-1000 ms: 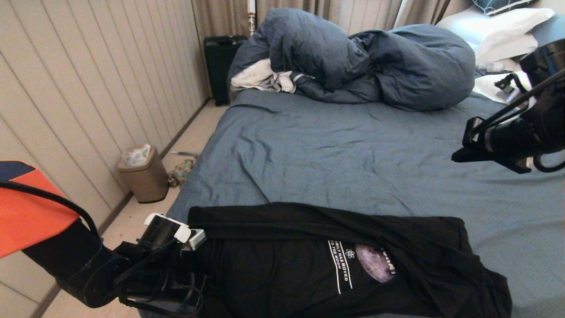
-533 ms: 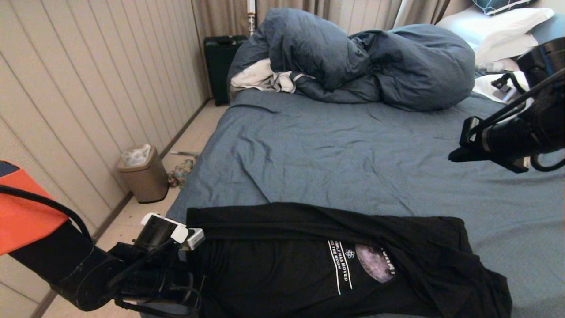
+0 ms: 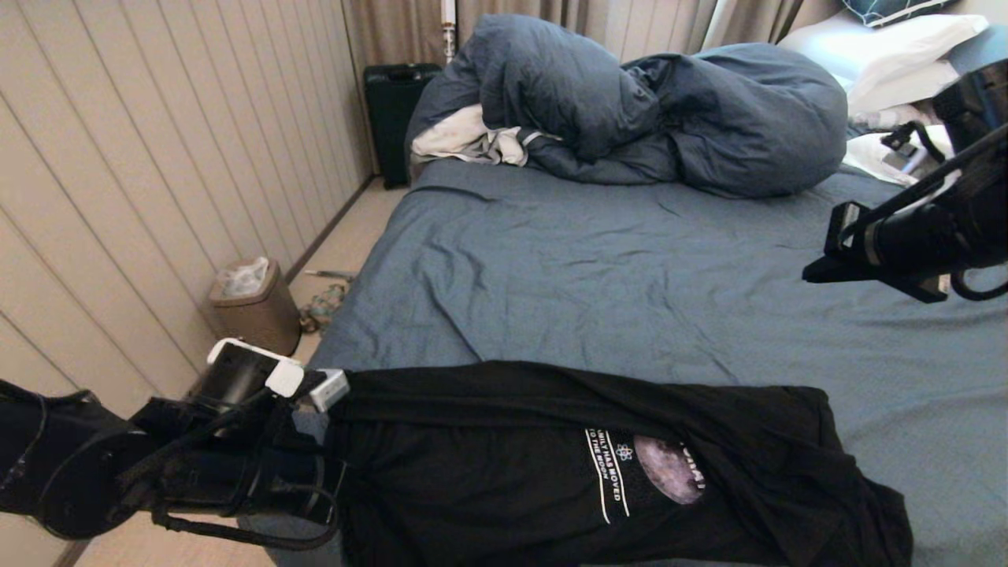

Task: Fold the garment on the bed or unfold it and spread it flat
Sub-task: Fold the black T-shirt

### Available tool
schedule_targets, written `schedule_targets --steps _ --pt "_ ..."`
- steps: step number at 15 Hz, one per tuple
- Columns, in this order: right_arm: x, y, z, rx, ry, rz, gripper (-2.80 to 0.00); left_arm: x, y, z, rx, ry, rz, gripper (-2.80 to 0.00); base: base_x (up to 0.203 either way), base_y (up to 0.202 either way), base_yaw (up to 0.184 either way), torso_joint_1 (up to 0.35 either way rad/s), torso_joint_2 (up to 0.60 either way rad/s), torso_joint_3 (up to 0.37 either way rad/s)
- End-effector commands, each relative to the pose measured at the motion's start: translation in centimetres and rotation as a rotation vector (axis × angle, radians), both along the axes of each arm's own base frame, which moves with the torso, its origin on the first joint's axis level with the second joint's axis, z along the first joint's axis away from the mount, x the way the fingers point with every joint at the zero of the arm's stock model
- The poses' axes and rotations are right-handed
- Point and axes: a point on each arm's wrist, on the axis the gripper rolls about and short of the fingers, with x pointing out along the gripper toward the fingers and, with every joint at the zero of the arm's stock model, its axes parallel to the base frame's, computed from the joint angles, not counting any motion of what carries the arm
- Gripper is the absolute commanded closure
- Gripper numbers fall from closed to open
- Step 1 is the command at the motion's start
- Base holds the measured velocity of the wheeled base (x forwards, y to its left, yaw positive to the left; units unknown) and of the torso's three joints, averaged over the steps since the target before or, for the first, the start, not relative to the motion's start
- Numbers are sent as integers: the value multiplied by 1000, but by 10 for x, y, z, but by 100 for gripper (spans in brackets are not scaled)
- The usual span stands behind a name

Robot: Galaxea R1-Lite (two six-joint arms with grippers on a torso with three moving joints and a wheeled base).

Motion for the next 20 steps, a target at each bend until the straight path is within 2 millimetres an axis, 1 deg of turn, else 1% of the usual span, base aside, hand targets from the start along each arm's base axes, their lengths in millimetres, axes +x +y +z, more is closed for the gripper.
schedule_targets --steps 1,3,4,8,9,11,14,17,20 --pt "-1 2 1 -2 -4 13 0 0 0 32 -31 -77 -7 0 0 0 0 0 0 0" --pt "1 9 1 -6 -9 42 0 8 -3 49 -22 -82 -3 0 0 0 0 0 0 0" --pt "3 10 0 -7 -16 47 0 11 -3 50 -6 -60 -3 0 0 0 0 0 0 0" --pt "9 15 -9 9 8 92 0 21 -8 26 45 16 -19 0 0 0 0 0 0 0" --pt "10 15 -11 12 13 97 0 25 -10 23 47 20 -21 0 0 0 0 0 0 0" --pt "12 15 -13 15 11 102 0 35 -14 23 43 15 -21 0 0 0 0 0 0 0" --pt "17 16 -23 20 -13 108 0 57 -25 20 35 8 -18 0 0 0 0 0 0 0" --pt "23 16 -33 20 -37 117 0 77 -33 32 12 -38 -12 0 0 0 0 0 0 0" --pt "24 18 -46 45 -30 164 0 98 -40 28 12 -36 -3 0 0 0 0 0 0 0"
